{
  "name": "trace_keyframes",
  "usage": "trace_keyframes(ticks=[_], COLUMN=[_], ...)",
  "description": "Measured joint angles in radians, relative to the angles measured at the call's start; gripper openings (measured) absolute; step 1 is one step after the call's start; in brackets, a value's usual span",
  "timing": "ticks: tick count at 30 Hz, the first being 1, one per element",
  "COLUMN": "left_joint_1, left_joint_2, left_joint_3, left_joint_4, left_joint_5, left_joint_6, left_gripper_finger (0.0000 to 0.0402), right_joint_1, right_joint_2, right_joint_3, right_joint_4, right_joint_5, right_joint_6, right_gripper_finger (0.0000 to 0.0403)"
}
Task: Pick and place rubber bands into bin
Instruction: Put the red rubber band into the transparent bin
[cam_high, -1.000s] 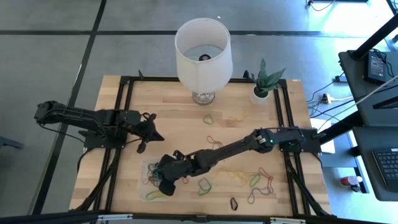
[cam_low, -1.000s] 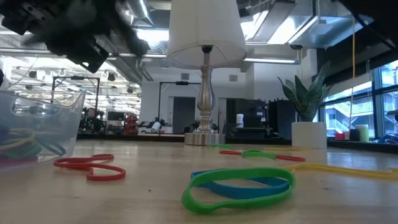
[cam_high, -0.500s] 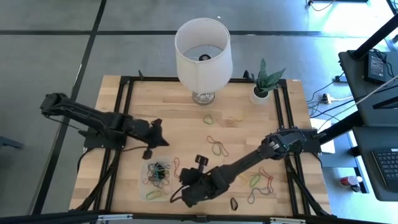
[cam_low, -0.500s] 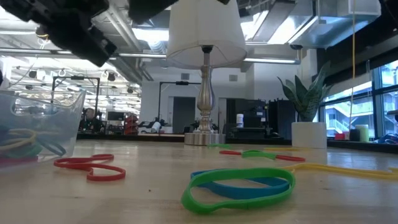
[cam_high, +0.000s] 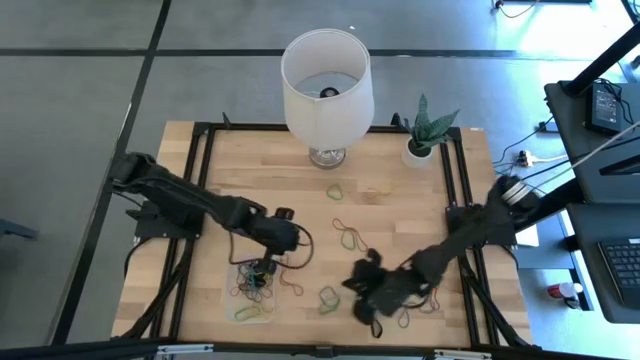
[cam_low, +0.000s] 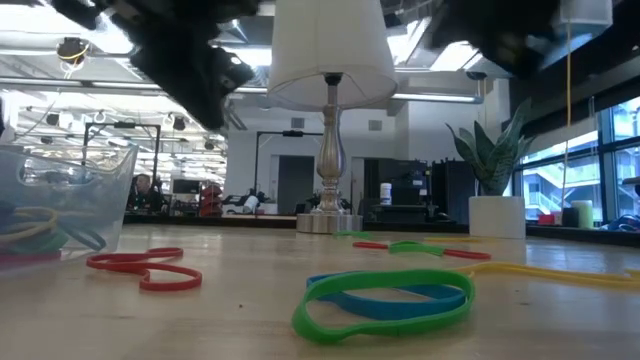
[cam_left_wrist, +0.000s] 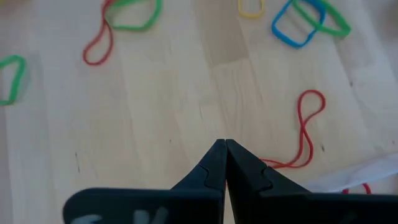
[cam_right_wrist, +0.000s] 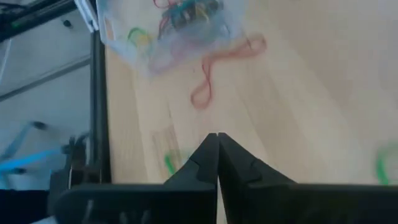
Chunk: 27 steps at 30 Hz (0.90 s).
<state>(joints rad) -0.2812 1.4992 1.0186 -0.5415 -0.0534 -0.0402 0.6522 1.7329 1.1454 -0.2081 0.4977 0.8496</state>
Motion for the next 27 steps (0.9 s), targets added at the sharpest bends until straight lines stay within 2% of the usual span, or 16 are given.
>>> trace_keyframes(ticks=[5,10,15,20,27], left_joint_1=[-0.027,-0.070,-0.099,-0.120,-0.126], left_joint_2=[0.170,0.324,0.448,0.541,0.631], left_joint_3=[0.209,0.406,0.560,0.638,0.674], left_joint_4=[-0.180,-0.293,-0.370,-0.445,-0.457], left_joint_5=[-0.004,0.000,-0.001,0.007,0.141], left_joint_6=[0.010,0.036,-0.073,-0.188,-0.327], left_gripper_finger=[0.0010,0.0048,0.0106,0.0153,0.0180], right_joint_1=[0.060,0.099,0.114,0.125,0.134], right_joint_2=[-0.175,-0.294,-0.357,-0.374,-0.374], right_joint_3=[-0.259,-0.405,-0.473,-0.491,-0.496], right_joint_4=[0.057,0.086,0.089,0.089,0.084], right_joint_5=[-0.001,0.001,0.000,0.000,-0.002], right_joint_6=[0.106,0.114,0.092,0.036,0.001], right_gripper_finger=[0.0002,0.0004,0.0005,0.0006,0.0006])
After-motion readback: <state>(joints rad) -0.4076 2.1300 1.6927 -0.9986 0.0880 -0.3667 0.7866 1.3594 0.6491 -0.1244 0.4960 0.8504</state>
